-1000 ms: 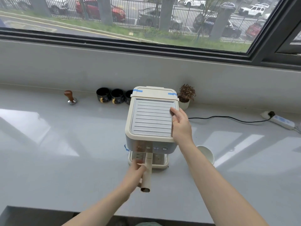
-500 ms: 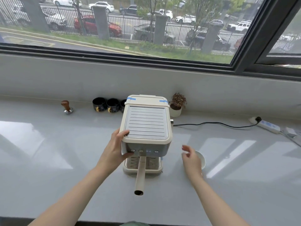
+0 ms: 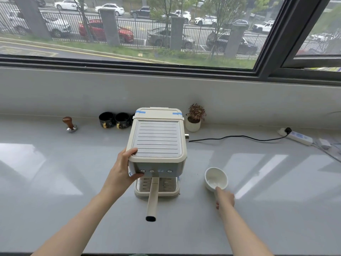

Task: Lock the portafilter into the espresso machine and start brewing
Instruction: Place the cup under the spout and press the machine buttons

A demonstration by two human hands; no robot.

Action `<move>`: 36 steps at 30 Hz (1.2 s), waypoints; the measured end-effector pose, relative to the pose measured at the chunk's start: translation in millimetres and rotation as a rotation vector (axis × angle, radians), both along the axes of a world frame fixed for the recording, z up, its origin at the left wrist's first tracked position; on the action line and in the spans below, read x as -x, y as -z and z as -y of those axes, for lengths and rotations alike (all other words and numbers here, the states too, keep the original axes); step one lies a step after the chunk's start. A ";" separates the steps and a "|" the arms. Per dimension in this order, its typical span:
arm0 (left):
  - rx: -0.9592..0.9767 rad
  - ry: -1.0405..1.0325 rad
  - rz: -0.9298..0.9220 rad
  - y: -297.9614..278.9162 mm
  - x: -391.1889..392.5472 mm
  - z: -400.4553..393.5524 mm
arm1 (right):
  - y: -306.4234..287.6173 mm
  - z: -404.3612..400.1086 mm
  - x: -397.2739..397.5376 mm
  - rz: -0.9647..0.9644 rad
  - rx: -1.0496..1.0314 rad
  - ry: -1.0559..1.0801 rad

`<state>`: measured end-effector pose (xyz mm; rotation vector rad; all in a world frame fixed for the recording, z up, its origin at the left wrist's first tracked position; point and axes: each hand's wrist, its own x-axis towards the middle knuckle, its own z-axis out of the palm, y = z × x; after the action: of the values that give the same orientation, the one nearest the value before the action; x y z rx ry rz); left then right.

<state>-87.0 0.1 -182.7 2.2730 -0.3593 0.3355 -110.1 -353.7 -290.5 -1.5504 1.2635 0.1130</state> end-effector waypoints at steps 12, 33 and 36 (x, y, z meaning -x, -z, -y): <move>0.031 -0.010 -0.007 0.8 0.8 -0.4 | -23.2 -13.4 17.1 0.116 -0.192 -0.150; 0.062 -0.019 -0.023 -4.3 3.8 1.9 | -49.4 -132.0 -17.0 -0.021 -0.120 -0.844; 0.054 -0.018 -0.022 -4.9 3.6 1.4 | -53.7 -141.4 -27.6 -0.014 -0.114 -0.859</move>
<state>-90.6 -1.4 -177.9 2.2261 -0.3154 0.3254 -82.5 -212.3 -236.8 -1.8910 0.5121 0.7280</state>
